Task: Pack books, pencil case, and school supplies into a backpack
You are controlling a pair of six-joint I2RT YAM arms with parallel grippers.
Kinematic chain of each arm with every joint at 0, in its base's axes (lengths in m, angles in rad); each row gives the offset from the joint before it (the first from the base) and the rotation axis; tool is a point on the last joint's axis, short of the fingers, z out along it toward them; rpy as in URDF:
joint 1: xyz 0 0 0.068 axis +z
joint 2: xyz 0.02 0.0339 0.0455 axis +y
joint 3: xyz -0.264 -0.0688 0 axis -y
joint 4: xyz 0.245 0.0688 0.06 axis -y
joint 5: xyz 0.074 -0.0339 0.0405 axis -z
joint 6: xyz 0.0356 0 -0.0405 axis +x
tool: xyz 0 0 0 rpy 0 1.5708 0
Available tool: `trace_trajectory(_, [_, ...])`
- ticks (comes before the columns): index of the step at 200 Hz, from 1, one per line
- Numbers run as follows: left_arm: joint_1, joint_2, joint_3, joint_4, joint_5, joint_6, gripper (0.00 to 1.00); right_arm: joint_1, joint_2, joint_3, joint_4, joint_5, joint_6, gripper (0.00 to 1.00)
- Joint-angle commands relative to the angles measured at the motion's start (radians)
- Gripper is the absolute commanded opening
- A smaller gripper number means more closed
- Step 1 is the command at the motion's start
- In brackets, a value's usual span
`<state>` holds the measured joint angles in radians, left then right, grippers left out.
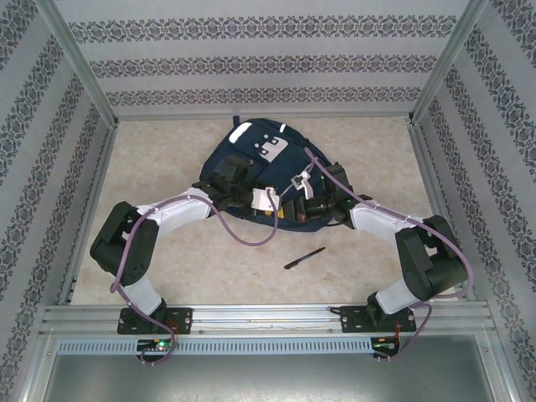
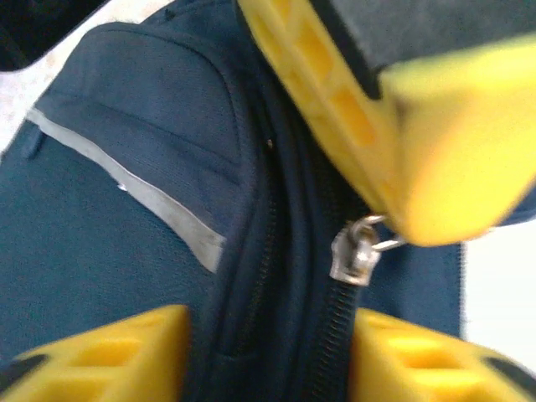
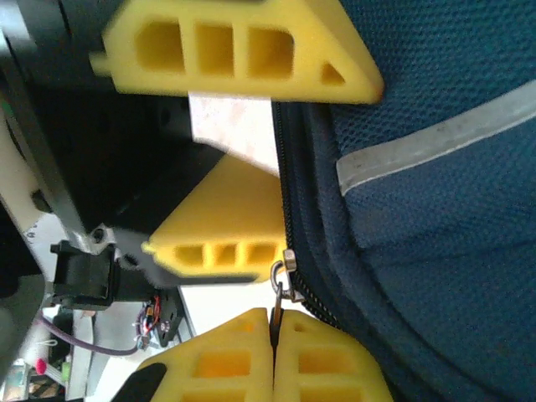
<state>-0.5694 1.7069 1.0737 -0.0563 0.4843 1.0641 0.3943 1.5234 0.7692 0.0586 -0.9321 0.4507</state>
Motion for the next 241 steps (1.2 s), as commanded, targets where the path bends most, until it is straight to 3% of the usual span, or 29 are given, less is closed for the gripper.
trace_trajectory(1, [-0.017, 0.019, -0.010, 0.090, -0.115, -0.034, 0.19, 0.019, -0.001, 0.068, -0.086, -0.040, -0.016, 0.00])
trace_trajectory(10, [-0.017, 0.011, -0.021, 0.094, -0.114, -0.008, 0.00, 0.018, 0.008, 0.101, -0.229, 0.037, -0.066, 0.00])
trace_trajectory(30, [-0.009, -0.017, -0.071, 0.145, -0.090, 0.021, 0.00, 0.010, 0.009, 0.148, -0.454, 0.260, -0.103, 0.00])
trace_trajectory(54, [0.017, -0.044, -0.090, 0.110, -0.041, 0.041, 0.00, -0.011, -0.008, 0.175, -0.601, 0.500, -0.074, 0.00])
trace_trajectory(86, [0.047, -0.073, -0.129, 0.121, 0.015, 0.058, 0.00, -0.048, -0.007, 0.196, -0.680, 0.681, -0.047, 0.00])
trace_trajectory(136, [0.108, -0.094, -0.160, 0.105, 0.225, 0.138, 0.00, -0.117, -0.011, 0.191, -0.639, 0.733, -0.109, 0.00])
trace_trajectory(155, [0.160, -0.089, -0.148, 0.078, 0.328, 0.115, 0.00, -0.137, -0.011, 0.190, -0.623, 0.723, -0.132, 0.00])
trace_trajectory(166, [0.213, -0.075, -0.130, 0.068, 0.416, 0.065, 0.00, -0.137, -0.009, 0.192, -0.612, 0.652, -0.158, 0.00])
trace_trajectory(182, [0.280, -0.046, -0.088, 0.041, 0.493, 0.033, 0.09, -0.108, -0.012, 0.195, -0.602, 0.506, -0.197, 0.00])
trace_trajectory(202, [0.309, -0.011, -0.036, 0.001, 0.410, 0.054, 0.18, -0.025, -0.029, 0.196, -0.577, 0.446, -0.210, 0.00])
trace_trajectory(222, [0.319, 0.008, -0.014, 0.075, 0.305, -0.054, 0.51, 0.036, -0.021, 0.196, -0.492, 0.350, -0.149, 0.00])
trace_trajectory(234, [0.319, -0.011, -0.015, 0.065, 0.331, -0.044, 0.60, 0.064, -0.016, 0.195, -0.423, 0.326, -0.101, 0.00])
trace_trajectory(241, [0.318, -0.024, -0.013, -0.002, 0.386, 0.040, 0.64, 0.076, -0.015, 0.194, -0.380, 0.310, -0.077, 0.00])
